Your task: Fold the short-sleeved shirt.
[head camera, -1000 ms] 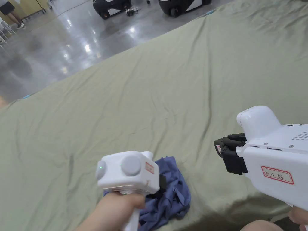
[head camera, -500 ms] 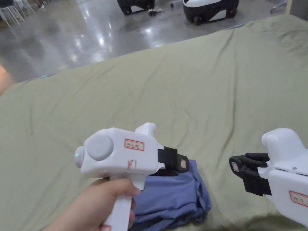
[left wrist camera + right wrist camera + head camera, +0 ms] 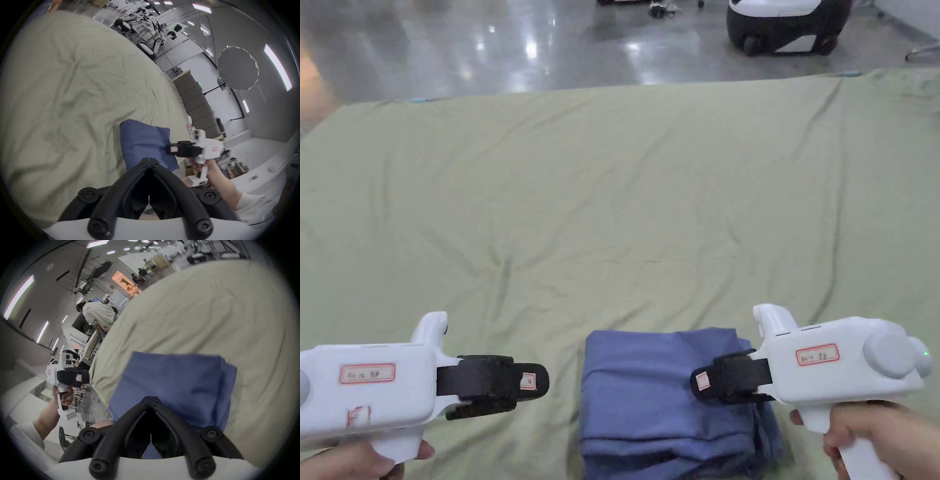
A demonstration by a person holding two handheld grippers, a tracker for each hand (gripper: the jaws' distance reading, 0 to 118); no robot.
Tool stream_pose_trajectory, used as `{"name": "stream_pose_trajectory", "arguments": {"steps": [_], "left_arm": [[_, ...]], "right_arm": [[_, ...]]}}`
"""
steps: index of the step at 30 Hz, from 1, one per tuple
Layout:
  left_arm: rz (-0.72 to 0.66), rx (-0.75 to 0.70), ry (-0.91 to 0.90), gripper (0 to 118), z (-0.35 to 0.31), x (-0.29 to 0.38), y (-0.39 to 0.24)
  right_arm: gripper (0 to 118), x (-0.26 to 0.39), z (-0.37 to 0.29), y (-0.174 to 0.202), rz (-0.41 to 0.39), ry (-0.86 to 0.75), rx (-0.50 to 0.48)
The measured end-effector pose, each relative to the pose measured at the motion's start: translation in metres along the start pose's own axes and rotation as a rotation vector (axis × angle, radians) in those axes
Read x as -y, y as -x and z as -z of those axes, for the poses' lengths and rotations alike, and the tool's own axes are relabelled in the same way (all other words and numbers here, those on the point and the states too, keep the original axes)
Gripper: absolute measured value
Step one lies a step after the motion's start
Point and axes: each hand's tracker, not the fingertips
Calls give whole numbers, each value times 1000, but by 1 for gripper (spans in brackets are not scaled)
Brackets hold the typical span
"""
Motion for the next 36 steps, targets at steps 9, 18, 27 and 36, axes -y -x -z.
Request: {"name": "stream_pose_trajectory", "arguments": {"steps": [9, 18, 27, 36], "left_arm": [[-115, 167, 51, 45, 47, -3, 38], [-31, 251, 70, 118, 101, -15, 66], [10, 245, 255, 113, 154, -28, 33], [-111, 135, 230, 13, 153, -24, 46]], "right_arm": [[0, 19, -8, -45, 115, -16, -58], [0, 22, -9, -42, 113, -3, -90], [0, 23, -10, -37, 88, -13, -108], [0, 26, -23, -31, 168, -110, -122]]}}
